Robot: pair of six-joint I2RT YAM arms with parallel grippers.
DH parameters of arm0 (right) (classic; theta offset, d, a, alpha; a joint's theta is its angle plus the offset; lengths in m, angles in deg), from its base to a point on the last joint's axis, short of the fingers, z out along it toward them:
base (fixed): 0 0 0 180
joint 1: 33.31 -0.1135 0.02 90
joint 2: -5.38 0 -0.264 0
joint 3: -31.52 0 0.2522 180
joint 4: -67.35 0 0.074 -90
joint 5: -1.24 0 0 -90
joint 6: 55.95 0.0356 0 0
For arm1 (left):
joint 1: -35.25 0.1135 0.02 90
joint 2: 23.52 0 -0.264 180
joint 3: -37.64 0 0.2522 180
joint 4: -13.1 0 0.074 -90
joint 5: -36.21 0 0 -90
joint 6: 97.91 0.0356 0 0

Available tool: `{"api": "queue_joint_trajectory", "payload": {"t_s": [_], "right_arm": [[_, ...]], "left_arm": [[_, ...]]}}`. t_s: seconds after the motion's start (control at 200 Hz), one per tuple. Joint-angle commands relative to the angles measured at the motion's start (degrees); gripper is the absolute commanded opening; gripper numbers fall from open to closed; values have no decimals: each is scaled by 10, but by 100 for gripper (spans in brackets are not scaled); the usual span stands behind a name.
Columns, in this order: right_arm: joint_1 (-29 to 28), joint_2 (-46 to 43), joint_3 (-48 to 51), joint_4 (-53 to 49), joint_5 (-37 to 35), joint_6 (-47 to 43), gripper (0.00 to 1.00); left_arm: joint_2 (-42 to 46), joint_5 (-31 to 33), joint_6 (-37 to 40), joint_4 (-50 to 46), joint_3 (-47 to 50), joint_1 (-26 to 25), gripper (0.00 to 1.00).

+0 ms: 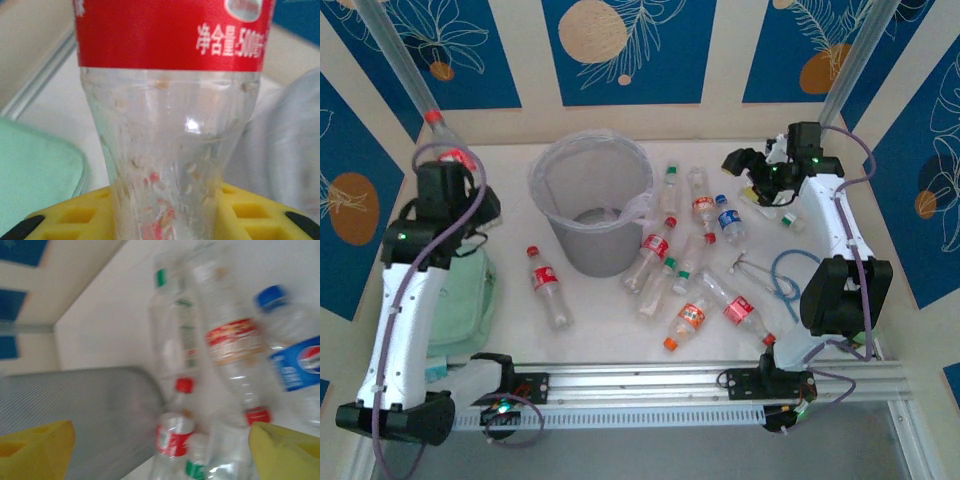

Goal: Put the plastic bottles in the bin

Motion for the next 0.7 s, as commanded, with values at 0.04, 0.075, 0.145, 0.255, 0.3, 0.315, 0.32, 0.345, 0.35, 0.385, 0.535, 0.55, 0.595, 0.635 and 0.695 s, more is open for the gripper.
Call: {"api": "queue_joint_trajectory", "payload": {"t_s": [0.04, 0.075, 0.145, 0.255, 0.3, 0.315, 0.32, 0.345, 0.35, 0.385, 0.535, 0.55, 0.595, 0.635, 0.695], "right_arm": [[-56, -5, -16, 102, 184, 64, 88], [-72, -7, -12, 119, 179, 78, 88], [-100, -8, -9, 151, 192, 91, 86], [-135, 0, -23, 156, 198, 62, 72], [-146, 3, -26, 155, 183, 47, 65], [-149, 4, -27, 155, 179, 44, 63], [-150, 4, -27, 156, 178, 44, 62], [-153, 6, -28, 160, 178, 41, 60], [-153, 7, -28, 161, 178, 41, 59], [-158, 10, -27, 167, 184, 43, 54], [-177, 31, -44, 146, 196, 35, 39], [-180, 32, -44, 145, 195, 33, 39], [-185, 34, -42, 146, 191, 28, 38], [-188, 37, -41, 147, 190, 26, 39], [-192, 42, -42, 150, 190, 26, 39]], "left_arm": [[-29, -147, 60, 0, -79, -4, 23], [-34, -177, 56, 15, -88, -10, 18], [-49, -188, 64, 29, -110, -48, 11], [-95, -157, 112, 23, -149, -131, 4], [-114, -155, 134, 28, -153, -156, 2], [-121, -157, 141, 29, -156, -163, 2], [-123, -158, 142, 29, -157, -165, 2], [-134, -161, 149, 29, -162, -176, 1], [-137, -162, 150, 29, -163, -177, 1], [-152, -166, 159, 28, -173, -190, 1], [-206, -160, 180, 9, -204, -223, 0], [-210, -162, 181, 7, -203, -223, 0], [-217, -169, 188, 11, -194, -223, 0], [-219, -177, 202, 20, -178, -223, 0], [-224, -185, 218, 24, -160, -223, 0]]}}
